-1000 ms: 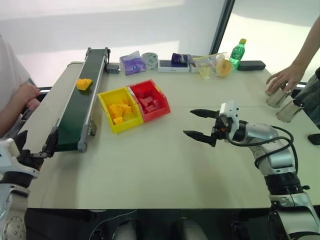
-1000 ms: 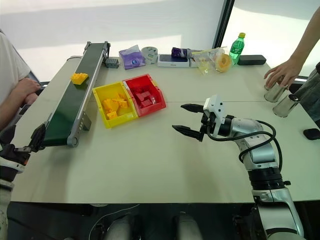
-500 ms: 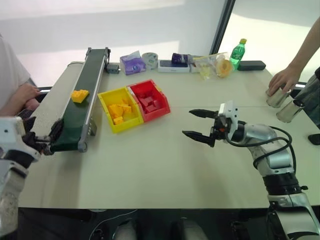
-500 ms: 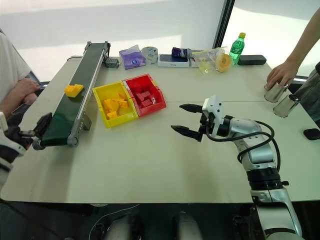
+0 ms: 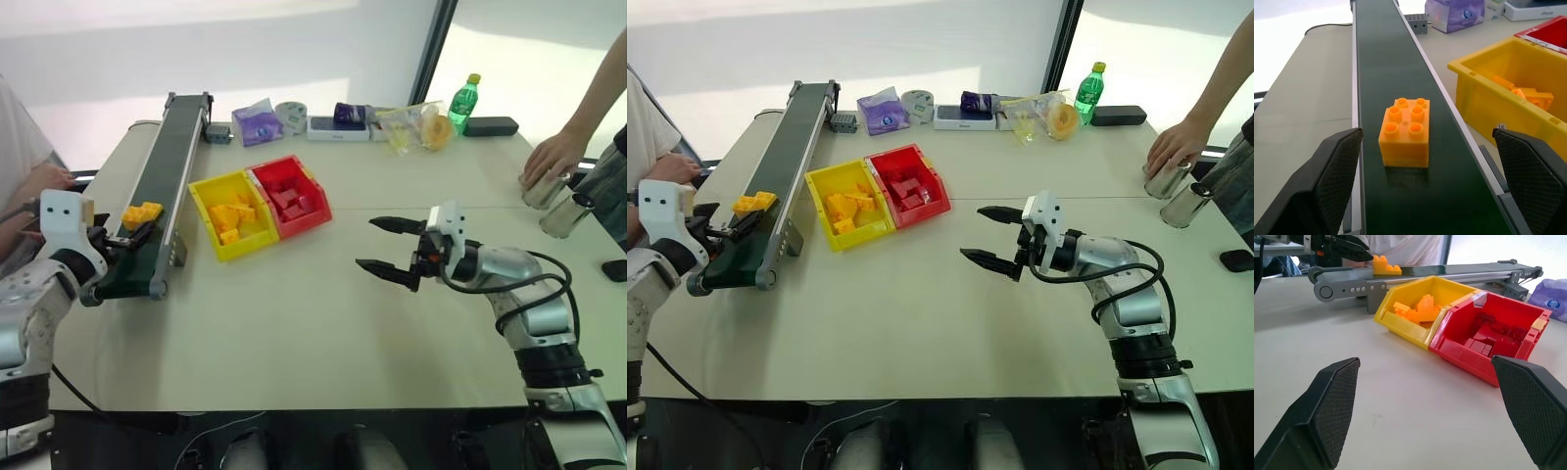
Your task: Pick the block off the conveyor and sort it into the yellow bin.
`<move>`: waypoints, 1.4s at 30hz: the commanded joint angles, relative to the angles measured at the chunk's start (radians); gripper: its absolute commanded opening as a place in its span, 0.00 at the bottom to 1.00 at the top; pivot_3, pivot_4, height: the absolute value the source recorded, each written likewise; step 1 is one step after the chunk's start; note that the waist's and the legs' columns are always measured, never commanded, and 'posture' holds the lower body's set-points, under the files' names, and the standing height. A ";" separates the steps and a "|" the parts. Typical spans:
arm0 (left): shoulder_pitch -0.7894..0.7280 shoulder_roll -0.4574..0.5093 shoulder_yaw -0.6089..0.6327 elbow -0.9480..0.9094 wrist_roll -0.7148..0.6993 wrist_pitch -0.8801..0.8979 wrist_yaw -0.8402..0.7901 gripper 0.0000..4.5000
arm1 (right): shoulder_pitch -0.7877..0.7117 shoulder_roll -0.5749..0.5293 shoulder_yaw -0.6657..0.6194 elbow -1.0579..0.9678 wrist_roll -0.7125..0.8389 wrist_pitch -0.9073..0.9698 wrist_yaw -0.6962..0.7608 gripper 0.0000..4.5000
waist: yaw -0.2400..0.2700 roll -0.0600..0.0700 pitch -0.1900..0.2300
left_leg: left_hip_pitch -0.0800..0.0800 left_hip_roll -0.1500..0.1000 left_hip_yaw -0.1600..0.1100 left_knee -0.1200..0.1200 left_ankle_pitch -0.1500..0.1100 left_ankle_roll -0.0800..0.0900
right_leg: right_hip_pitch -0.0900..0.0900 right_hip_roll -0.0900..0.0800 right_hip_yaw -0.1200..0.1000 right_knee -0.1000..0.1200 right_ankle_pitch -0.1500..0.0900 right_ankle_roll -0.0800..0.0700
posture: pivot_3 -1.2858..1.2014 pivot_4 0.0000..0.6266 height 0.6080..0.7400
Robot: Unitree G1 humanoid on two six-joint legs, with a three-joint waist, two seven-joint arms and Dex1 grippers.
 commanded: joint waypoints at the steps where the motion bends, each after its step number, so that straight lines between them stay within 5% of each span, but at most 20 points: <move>1: 0.001 0.002 0.007 0.004 0.019 -0.018 -0.017 0.99 | 0.002 -0.014 -0.032 -0.056 0.017 -0.004 -0.008 1.00 | 0.000 0.000 0.000 | 0.000 0.000 0.000 0.000 0.000 0.000 | 0.000 0.000 0.000 0.000 0.000 0.000 | 0.52 0.24 1.00; 5: 0.036 -0.026 0.014 -0.021 0.005 -0.007 -0.037 0.82 | 0.006 -0.019 -0.035 -0.057 0.018 -0.005 -0.007 1.00 | 0.000 0.000 0.000 | 0.000 0.000 0.000 0.000 0.000 0.000 | 0.000 0.000 0.000 0.000 0.000 0.000 | 0.52 0.24 1.00; 10: 0.066 -0.028 0.032 -0.076 0.003 0.020 -0.022 0.29 | 0.004 -0.023 -0.038 -0.043 0.019 -0.010 0.001 1.00 | 0.003 0.000 0.000 | 0.000 0.000 0.000 0.000 0.000 0.000 | 0.000 0.000 0.000 0.000 0.000 0.000 | 0.52 0.24 1.00; 16: 0.049 -0.045 0.096 -0.190 -0.059 0.066 0.011 0.31 | -0.001 -0.023 -0.038 -0.027 0.017 -0.017 0.010 1.00 | 0.002 0.000 0.000 | 0.000 0.000 0.000 0.000 0.000 0.000 | 0.000 -0.001 0.000 0.000 0.000 0.000 | 0.52 0.24 1.00; 23: -0.135 -0.114 0.045 -0.208 -0.102 0.137 0.120 0.31 | -0.014 -0.012 -0.028 -0.021 0.013 -0.016 0.005 1.00 | 0.005 0.000 0.000 | 0.000 -0.001 -0.001 0.001 0.000 0.000 | 0.002 0.000 0.000 0.000 0.000 0.000 | 0.52 0.24 1.00; 35: -0.472 -0.351 -0.209 0.274 0.143 -0.136 0.151 0.31 | -0.007 -0.010 -0.033 -0.056 0.014 0.000 -0.028 1.00 | 0.003 0.000 0.000 | 0.000 -0.004 -0.001 0.003 0.000 0.000 | 0.002 0.002 0.000 0.001 0.000 0.001 | 0.52 0.24 1.00; 41: -0.511 -0.368 -0.231 0.323 0.180 -0.185 0.131 0.94 | 0.011 -0.025 -0.046 -0.091 0.025 0.024 -0.047 1.00 | 0.001 0.000 0.000 | 0.000 -0.003 0.000 0.001 0.001 -0.001 | 0.000 0.003 0.000 0.001 0.000 0.001 | 0.52 0.24 1.00; 42: -0.508 -0.369 -0.230 0.318 0.182 -0.185 0.129 0.99 | 0.011 -0.025 -0.047 -0.093 0.027 0.027 -0.049 1.00 | 0.002 0.000 0.000 | 0.000 -0.003 0.000 0.001 0.001 -0.001 | 0.000 0.003 0.000 0.001 0.000 0.001 | 0.52 0.24 1.00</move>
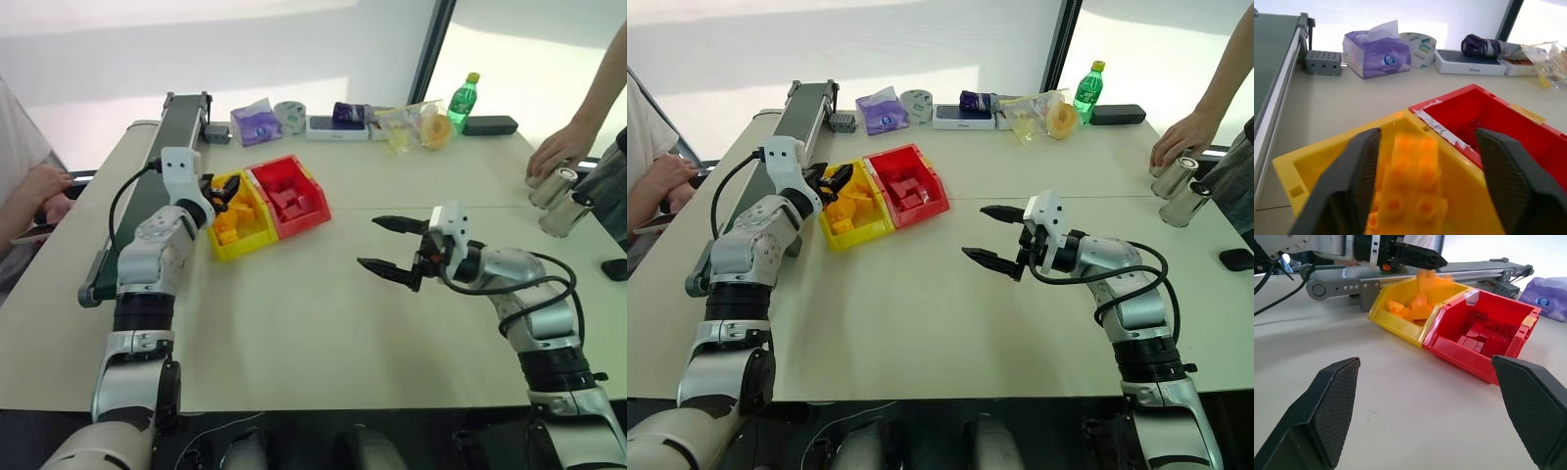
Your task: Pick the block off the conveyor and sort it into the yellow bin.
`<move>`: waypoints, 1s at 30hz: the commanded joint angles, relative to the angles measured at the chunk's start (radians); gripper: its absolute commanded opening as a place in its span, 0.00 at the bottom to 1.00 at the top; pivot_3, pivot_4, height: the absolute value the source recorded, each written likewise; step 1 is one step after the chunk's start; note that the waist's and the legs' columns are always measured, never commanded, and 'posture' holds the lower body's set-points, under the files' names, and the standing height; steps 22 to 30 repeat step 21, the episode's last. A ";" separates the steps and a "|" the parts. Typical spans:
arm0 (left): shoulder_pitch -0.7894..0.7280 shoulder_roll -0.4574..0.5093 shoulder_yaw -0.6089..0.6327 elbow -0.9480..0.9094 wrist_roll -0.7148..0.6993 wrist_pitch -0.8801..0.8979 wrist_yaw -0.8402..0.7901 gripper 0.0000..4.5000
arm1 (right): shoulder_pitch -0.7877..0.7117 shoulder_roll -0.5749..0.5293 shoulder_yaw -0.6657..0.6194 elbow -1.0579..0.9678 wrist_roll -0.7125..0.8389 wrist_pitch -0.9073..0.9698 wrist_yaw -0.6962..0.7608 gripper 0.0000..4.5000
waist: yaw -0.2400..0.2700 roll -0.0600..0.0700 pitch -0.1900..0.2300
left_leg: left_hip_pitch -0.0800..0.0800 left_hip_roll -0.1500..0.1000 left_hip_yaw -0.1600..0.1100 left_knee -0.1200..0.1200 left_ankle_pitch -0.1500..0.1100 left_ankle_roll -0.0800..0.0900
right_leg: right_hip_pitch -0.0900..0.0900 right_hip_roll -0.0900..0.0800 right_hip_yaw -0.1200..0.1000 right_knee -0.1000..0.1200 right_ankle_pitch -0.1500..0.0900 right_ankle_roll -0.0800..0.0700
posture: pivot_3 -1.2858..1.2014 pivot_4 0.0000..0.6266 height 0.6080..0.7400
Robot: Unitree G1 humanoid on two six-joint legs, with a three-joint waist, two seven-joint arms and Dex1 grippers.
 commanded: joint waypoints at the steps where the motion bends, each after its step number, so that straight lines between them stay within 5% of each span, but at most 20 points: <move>1: -0.016 0.003 0.007 -0.043 0.013 -0.022 -0.004 0.99 | 0.005 -0.012 -0.036 -0.053 0.023 0.005 -0.010 1.00 | 0.003 0.000 0.000 | 0.000 0.000 0.000 0.000 0.000 0.000 | 0.000 0.000 0.000 0.000 0.000 0.000 | 0.52 0.24 1.00; 8: 0.163 0.083 0.097 -0.347 -0.069 0.154 -0.010 0.99 | 0.000 -0.014 -0.032 -0.041 0.020 0.002 0.000 1.00 | -0.004 0.000 0.000 | 0.000 0.002 0.000 0.000 0.000 0.000 | 0.000 -0.001 0.001 0.000 0.000 0.000 | 0.52 0.24 1.00; 14: 0.499 0.269 0.301 -0.659 -0.252 0.275 -0.195 0.99 | -0.009 -0.020 -0.031 -0.010 0.020 -0.010 0.030 1.00 | -0.008 0.000 0.000 | 0.000 0.004 0.000 0.000 0.001 -0.001 | -0.001 -0.001 0.001 0.001 0.000 0.000 | 0.52 0.24 1.00; 21: 0.796 0.328 0.529 -0.711 -0.336 0.203 -0.375 0.99 | -0.022 -0.020 -0.026 0.019 0.014 -0.020 0.060 1.00 | 0.006 0.000 0.000 | 0.000 0.003 -0.002 0.000 0.000 -0.001 | 0.001 -0.003 0.000 0.001 0.000 -0.001 | 0.52 0.24 1.00; 30: 0.796 0.328 0.529 -0.711 -0.336 0.203 -0.375 0.99 | -0.022 -0.020 -0.026 0.019 0.014 -0.020 0.060 1.00 | 0.006 0.000 0.000 | 0.000 0.003 -0.002 0.000 0.000 -0.001 | 0.001 -0.003 0.000 0.001 0.000 -0.001 | 0.52 0.24 1.00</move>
